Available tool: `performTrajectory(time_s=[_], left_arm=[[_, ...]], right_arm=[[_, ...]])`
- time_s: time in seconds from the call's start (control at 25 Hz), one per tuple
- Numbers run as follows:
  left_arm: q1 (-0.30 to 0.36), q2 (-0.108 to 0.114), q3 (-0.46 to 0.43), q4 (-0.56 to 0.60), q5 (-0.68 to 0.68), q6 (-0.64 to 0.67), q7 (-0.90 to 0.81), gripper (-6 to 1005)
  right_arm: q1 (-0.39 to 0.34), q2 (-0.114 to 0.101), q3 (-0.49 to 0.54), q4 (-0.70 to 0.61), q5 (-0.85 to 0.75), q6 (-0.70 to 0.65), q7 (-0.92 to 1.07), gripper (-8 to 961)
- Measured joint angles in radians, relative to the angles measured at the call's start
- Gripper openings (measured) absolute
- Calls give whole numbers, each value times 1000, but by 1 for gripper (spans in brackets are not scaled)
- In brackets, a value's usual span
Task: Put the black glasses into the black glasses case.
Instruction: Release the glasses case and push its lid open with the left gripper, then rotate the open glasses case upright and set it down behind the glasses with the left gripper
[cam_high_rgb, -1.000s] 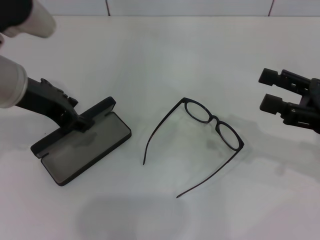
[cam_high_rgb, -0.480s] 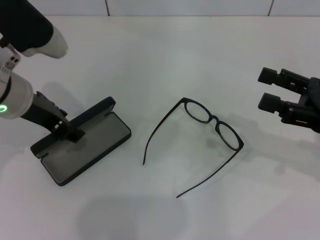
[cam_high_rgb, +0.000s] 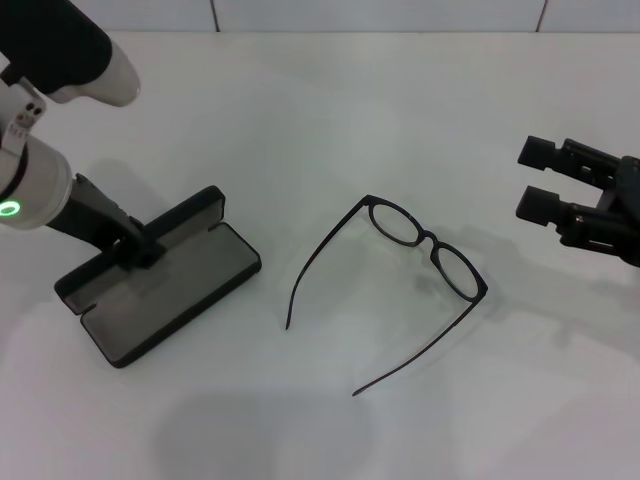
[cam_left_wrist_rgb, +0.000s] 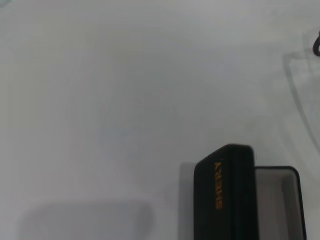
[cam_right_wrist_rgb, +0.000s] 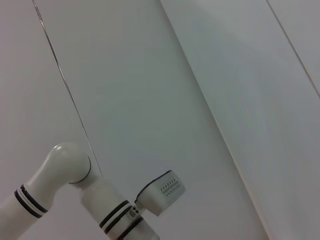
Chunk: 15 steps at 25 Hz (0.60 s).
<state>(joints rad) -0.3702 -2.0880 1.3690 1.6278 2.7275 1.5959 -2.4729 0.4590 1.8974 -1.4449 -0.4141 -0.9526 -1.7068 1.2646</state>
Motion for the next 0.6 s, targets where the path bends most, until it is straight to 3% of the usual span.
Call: performTrajectory(time_s=[0.04,0.24,0.48,0.6], left_arm=[[0,0,0,4,0,0,1,430],[-9,2,1,15,1,9,16,333],[-14,3,0,40,2,14,30,216],[-21,4,-7,68,2,9,53,209]], right_arm=[[-1,0,0,0,0,0,-2,840],[-9,0,4,0,5,-3,-5,840],[-41,-1,79,0,3,-45,-18,841],[-50,-2,100,0,1,-94,-30,841]])
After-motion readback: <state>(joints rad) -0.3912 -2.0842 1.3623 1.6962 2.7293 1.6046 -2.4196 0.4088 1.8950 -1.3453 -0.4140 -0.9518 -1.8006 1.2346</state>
